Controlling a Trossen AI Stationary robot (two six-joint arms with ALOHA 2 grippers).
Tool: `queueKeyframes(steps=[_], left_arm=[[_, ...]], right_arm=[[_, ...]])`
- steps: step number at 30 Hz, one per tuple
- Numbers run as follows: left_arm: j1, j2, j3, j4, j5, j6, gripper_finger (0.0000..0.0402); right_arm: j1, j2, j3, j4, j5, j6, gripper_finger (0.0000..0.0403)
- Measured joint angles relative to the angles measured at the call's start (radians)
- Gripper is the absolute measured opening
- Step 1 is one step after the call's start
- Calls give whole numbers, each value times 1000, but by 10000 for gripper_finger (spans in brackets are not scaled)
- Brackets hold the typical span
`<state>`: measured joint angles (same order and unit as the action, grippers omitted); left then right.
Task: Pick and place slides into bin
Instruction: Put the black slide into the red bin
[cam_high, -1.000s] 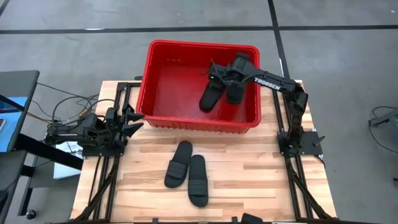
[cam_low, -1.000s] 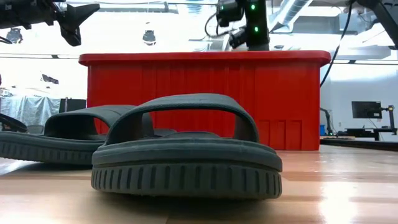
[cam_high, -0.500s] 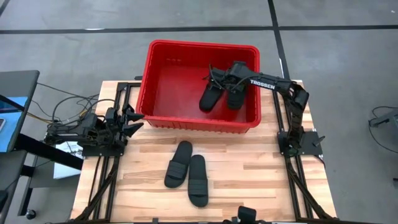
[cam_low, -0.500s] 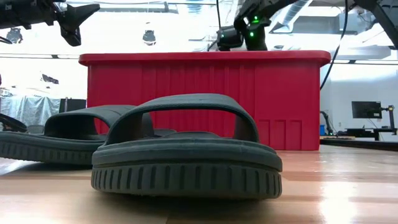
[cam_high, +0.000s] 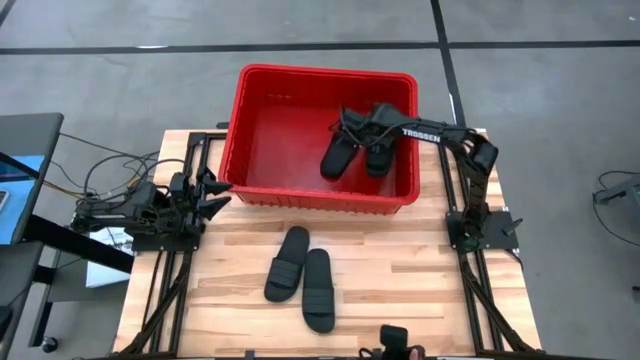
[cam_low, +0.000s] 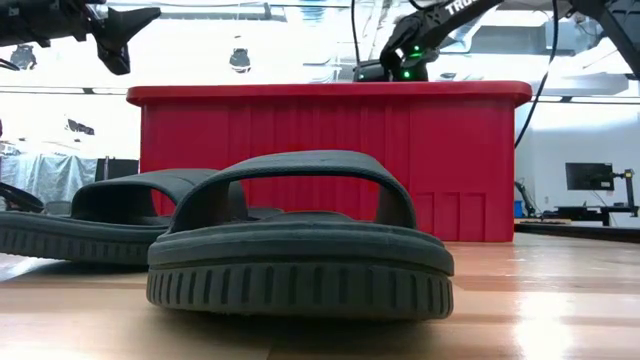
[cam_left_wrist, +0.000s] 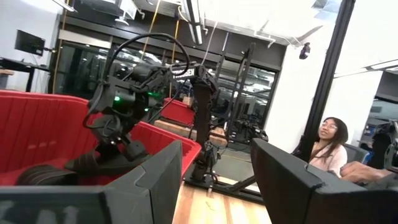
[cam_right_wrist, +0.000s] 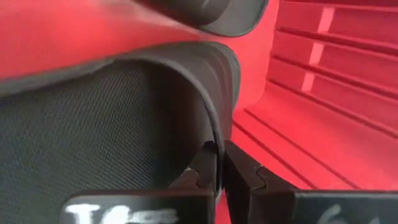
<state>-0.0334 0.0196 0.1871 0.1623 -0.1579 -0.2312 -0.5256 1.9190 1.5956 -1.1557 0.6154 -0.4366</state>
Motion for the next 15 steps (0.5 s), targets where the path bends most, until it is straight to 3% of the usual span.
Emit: queueKeyframes(steps=[15], left_arm=[[0,0,0,0,-16,0,183]], right_arm=[[-82,0,-12,119,-73,-88,0]])
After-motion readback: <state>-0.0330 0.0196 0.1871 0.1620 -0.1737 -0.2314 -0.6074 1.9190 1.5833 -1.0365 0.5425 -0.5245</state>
